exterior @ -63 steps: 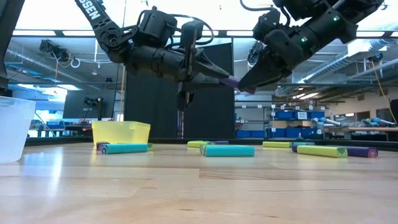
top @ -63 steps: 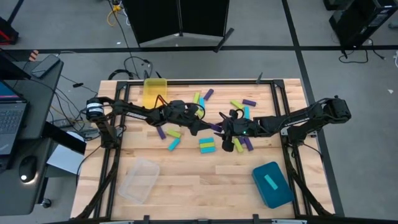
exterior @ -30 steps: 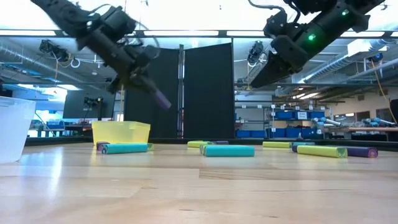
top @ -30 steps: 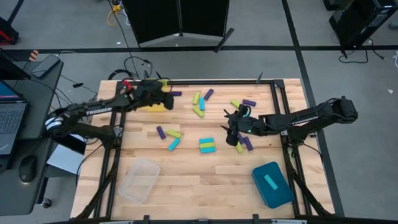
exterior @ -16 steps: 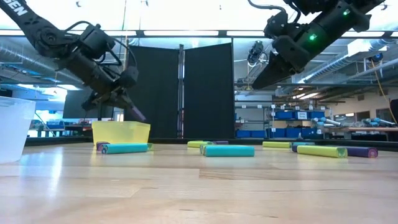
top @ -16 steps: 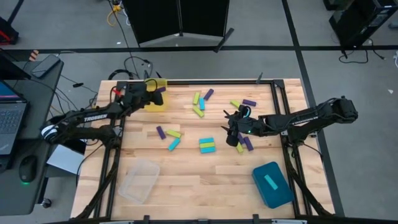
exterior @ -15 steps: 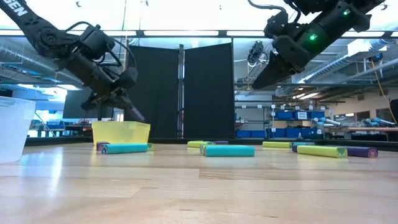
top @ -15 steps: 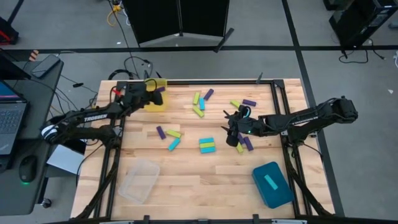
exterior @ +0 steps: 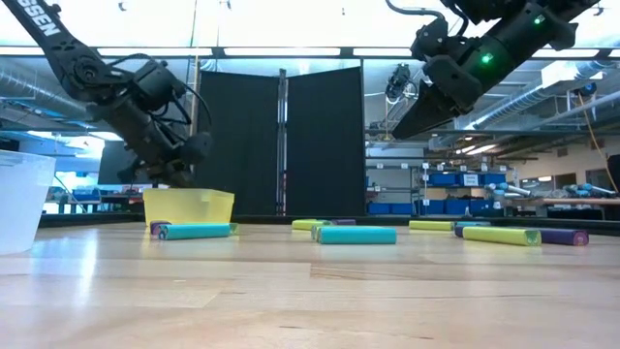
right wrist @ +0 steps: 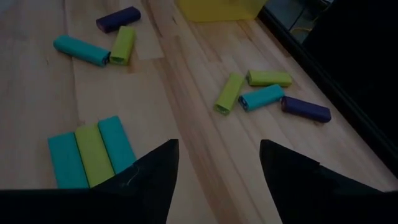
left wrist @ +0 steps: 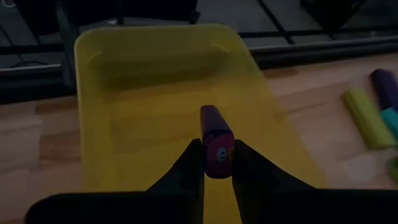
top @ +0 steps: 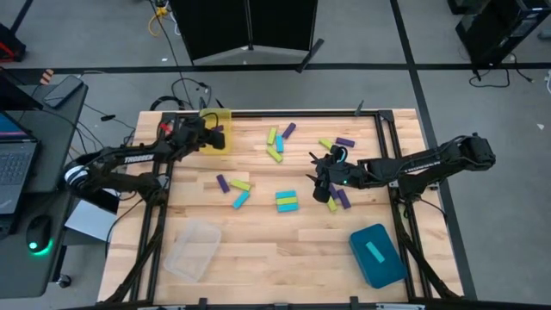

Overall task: Sort blocks
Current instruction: Put the violet block into the yellow bin, then put the green block into the transparent bin

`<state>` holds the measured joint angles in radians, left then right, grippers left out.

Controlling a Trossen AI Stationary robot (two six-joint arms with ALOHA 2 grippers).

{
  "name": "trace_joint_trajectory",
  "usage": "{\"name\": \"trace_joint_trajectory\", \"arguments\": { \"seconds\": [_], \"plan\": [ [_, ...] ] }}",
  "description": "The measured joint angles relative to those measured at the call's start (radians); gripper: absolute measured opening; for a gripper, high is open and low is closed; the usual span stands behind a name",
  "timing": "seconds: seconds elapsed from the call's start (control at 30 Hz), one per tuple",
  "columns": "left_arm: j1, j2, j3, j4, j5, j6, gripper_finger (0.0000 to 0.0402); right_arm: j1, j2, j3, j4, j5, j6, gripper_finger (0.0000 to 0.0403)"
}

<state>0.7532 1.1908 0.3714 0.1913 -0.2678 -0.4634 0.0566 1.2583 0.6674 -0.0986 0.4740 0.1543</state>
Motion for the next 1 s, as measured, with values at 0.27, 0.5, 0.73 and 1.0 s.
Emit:
{"name": "trace_joint_trajectory", "arguments": {
  "seconds": [0.27, 0.5, 0.73, 1.0],
  "plan": [
    [0.000, 0.059, 0.000, 0.001, -0.023, 0.045, 0.0063, -0.001, 0.000, 0.000, 0.000, 0.000, 0.000, 0.0236],
    [0.000, 0.059, 0.000, 0.030, -0.023, 0.089, 0.0110, -0.006, 0.000, 0.000, -0.001, 0.000, 0.000, 0.0234],
    [0.000, 0.053, 0.000, 0.052, -0.030, 0.128, 0.0125, -0.006, 0.000, 0.000, -0.002, 0.000, 0.000, 0.0234],
    [-0.047, -0.048, 0.000, 0.052, -0.023, 0.224, 0.0126, -0.006, 0.000, 0.000, -0.001, -0.009, 0.000, 0.0235]
  ]
}}
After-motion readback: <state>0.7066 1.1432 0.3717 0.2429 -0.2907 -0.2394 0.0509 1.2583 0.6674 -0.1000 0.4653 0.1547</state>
